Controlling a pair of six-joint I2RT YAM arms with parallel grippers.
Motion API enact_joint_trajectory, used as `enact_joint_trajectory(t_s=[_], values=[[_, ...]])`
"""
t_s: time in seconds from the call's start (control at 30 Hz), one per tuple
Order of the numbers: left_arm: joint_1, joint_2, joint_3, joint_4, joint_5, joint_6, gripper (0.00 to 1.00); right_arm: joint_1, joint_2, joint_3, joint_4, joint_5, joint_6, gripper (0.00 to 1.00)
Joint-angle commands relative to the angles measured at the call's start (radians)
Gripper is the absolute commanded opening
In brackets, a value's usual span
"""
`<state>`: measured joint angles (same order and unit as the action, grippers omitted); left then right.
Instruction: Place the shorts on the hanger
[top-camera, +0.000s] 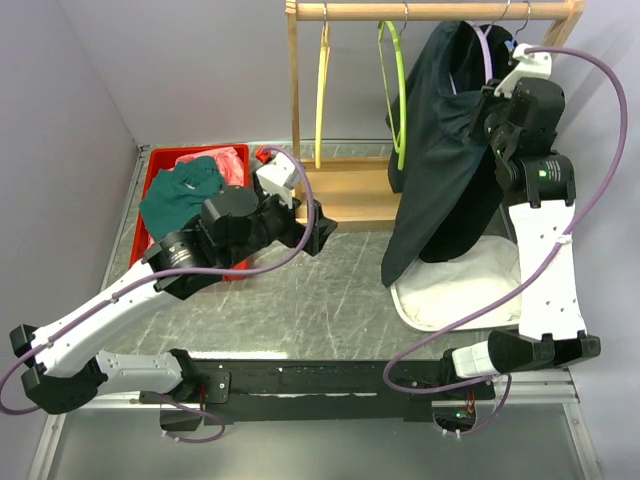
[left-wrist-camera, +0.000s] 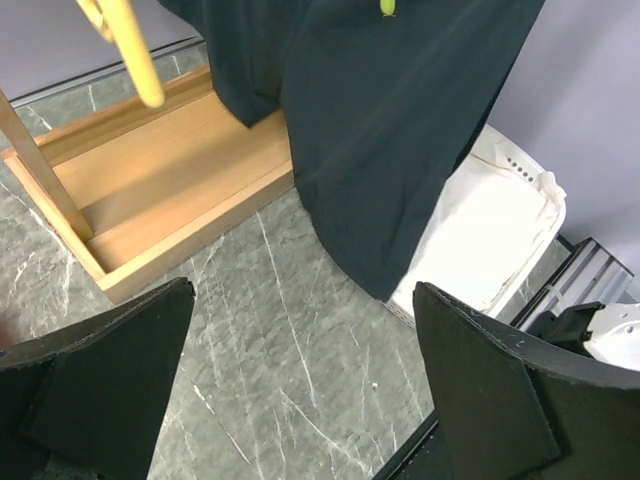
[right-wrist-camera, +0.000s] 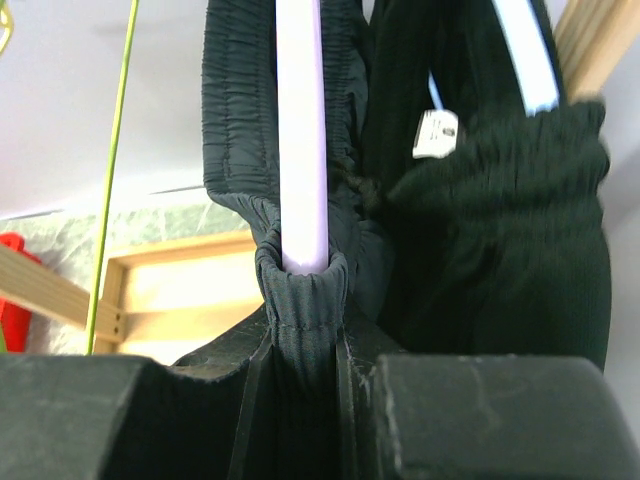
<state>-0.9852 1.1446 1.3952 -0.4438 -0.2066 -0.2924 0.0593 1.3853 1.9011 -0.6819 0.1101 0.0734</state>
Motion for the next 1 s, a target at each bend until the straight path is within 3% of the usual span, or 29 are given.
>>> enact_joint_trajectory(t_s=[0.0, 0.47, 0.5, 0.53, 0.63, 0.77, 0.97], values=[[-0.001, 0.02, 0.06, 0.001, 0.003, 0.027, 0.97, 0.004, 0.024, 0.093, 0.159, -0.004, -0.058, 0.0], [-0.001, 0.055, 0.047, 0.013, -0.011, 0.006, 0.96, 0.005, 0.067, 0.038, 0.14, 0.031, -0.063, 0.0], [-0.001, 0.058, 0.045, 0.014, -0.014, 0.003, 0.96, 0.004, 0.049, 0.026, 0.143, 0.037, -0.058, 0.06], [-0.001, 0.058, 0.042, 0.019, -0.019, -0.002, 0.96, 0.005, 0.037, -0.002, 0.148, 0.042, -0.046, 0.34], [0.0, 0.056, 0.033, 0.03, -0.023, -0.016, 0.96, 0.005, -0.017, -0.046, 0.148, 0.043, -0.008, 0.71], [0.002, 0.063, 0.019, 0.03, -0.034, -0.043, 0.96, 0.007, -0.089, -0.092, 0.108, 0.04, 0.043, 0.83], [0.006, 0.063, -0.022, 0.027, -0.03, -0.106, 0.96, 0.007, -0.238, -0.187, 0.021, 0.051, 0.153, 0.88]])
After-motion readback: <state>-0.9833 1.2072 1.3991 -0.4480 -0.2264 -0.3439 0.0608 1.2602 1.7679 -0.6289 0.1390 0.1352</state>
